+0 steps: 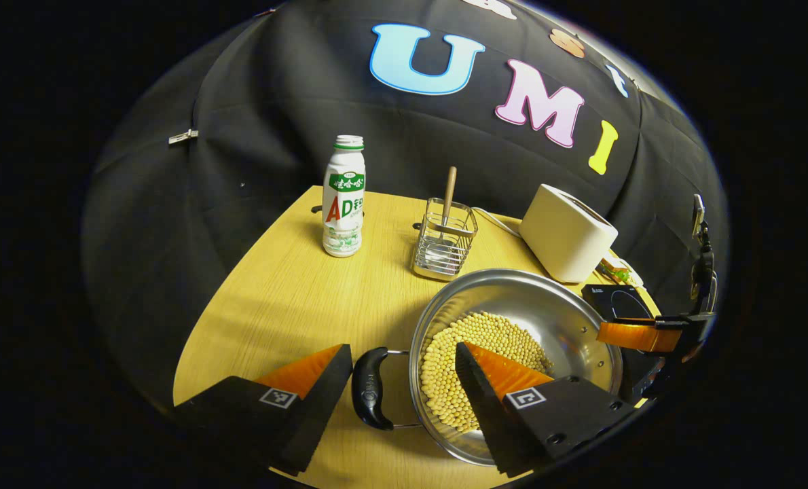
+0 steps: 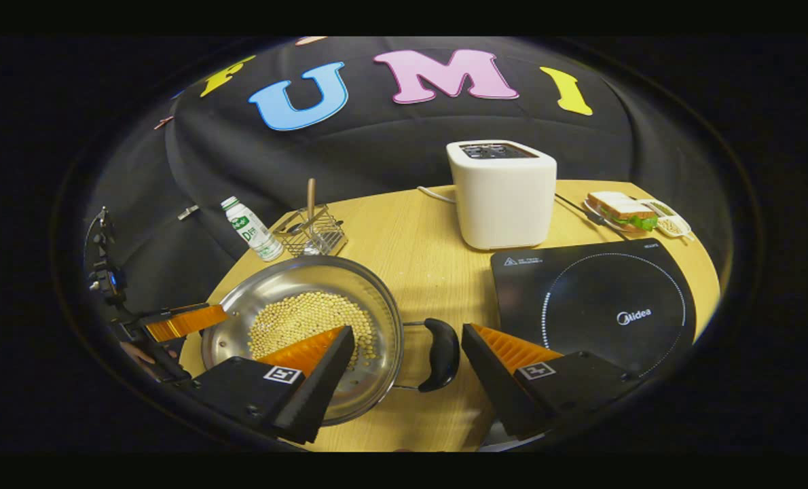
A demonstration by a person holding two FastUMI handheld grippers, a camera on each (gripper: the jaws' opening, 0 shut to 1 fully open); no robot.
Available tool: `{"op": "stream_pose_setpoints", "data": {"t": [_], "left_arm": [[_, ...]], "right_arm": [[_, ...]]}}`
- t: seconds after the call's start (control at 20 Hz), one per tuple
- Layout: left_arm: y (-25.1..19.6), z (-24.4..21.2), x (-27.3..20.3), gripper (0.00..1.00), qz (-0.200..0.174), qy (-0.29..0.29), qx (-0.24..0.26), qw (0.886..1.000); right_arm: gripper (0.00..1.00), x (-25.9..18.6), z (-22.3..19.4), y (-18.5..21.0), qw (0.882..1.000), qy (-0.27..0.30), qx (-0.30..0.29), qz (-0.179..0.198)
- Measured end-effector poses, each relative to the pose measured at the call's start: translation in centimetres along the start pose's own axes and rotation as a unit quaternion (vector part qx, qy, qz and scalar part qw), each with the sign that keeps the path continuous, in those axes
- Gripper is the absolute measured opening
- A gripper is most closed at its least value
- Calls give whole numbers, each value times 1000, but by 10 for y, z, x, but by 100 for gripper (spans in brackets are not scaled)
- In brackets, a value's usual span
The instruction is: First push the handle of the pot to place it horizontally, then grasp the pot with both hands and set it on the induction cooktop.
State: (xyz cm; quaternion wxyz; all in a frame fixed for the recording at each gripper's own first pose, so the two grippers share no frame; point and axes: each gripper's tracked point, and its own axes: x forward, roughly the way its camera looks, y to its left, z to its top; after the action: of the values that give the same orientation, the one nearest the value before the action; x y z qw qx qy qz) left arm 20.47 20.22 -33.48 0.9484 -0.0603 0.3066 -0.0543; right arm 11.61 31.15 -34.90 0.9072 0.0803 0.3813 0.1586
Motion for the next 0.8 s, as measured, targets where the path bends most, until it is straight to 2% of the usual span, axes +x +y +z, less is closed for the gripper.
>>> {"op": "stream_pose_setpoints", "data": {"t": [0.35, 0.6, 0.7, 0.75, 0.8], "left_arm": [[0, -13, 27, 95, -4, 40, 24, 999], [7, -24, 37, 92, 2, 60, 9, 998], [12, -25, 40, 85, 6, 57, -3, 998], [15, -30, 41, 75, 10, 64, -9, 998], [16, -35, 41, 70, 9, 70, -17, 997]], "right_arm": [[99, 12, -13, 2, 1000, 20, -9, 3], [97, 20, -21, 3, 1000, 29, -12, -1], [97, 23, -21, -2, 999, 27, -22, -9], [87, 23, -21, -6, 999, 25, -24, -15], [84, 25, -20, -9, 999, 25, -21, -19]]}}
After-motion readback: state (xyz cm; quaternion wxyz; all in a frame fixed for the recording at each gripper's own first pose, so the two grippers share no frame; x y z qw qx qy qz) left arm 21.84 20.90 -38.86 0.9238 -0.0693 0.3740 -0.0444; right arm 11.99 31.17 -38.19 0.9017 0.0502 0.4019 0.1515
